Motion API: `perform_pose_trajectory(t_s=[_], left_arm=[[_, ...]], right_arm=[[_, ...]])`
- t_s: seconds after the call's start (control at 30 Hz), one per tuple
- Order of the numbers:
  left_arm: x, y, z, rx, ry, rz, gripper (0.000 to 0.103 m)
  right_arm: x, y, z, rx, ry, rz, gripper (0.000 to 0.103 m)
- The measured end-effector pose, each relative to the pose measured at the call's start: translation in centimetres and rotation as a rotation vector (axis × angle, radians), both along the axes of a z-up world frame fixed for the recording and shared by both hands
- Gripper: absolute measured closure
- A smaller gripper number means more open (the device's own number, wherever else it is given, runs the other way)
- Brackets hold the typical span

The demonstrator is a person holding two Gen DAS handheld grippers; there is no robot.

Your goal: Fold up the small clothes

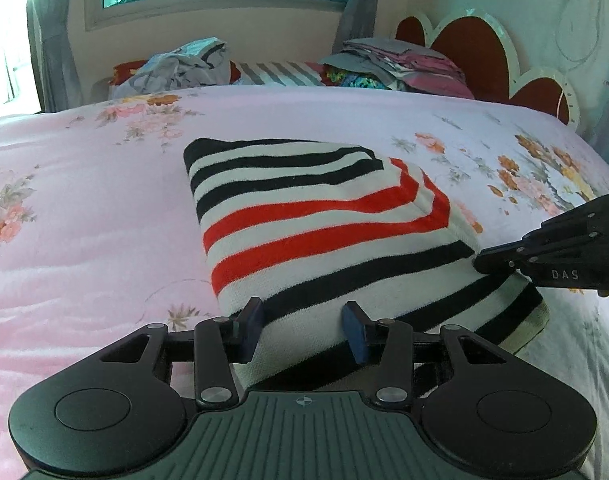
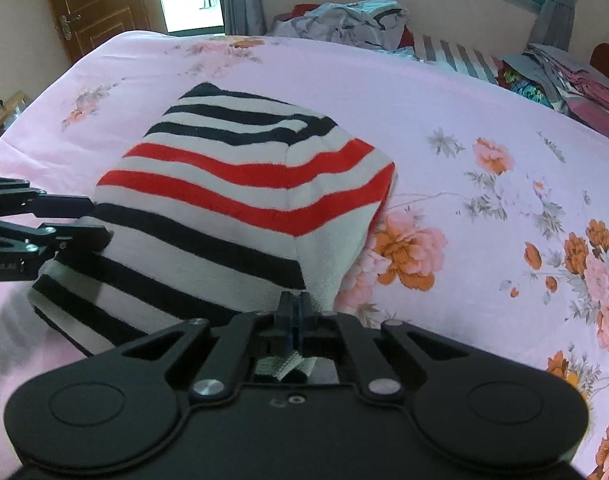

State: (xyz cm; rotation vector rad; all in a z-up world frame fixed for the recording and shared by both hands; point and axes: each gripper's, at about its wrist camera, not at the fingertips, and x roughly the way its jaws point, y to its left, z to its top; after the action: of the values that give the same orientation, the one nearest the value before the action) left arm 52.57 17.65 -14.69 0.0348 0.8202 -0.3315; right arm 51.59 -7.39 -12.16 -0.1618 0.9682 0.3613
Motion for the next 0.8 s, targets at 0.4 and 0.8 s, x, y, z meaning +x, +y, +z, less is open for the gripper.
perform_pose_trajectory(t_s=[0.4,0.8], left_arm=[[-5.3,1.1,-0.7,-0.001,0.064,0.043,0.067],[-6.2,0.1,-1.0,0.032,0.048,0.120,0.067]], right_arm=[[-5.0,-1.5,0.1,-0.007,0.016,0.037,0.096],[-5.7,-3.1,-0.4,0.104,0.012,-0.020,0.096]])
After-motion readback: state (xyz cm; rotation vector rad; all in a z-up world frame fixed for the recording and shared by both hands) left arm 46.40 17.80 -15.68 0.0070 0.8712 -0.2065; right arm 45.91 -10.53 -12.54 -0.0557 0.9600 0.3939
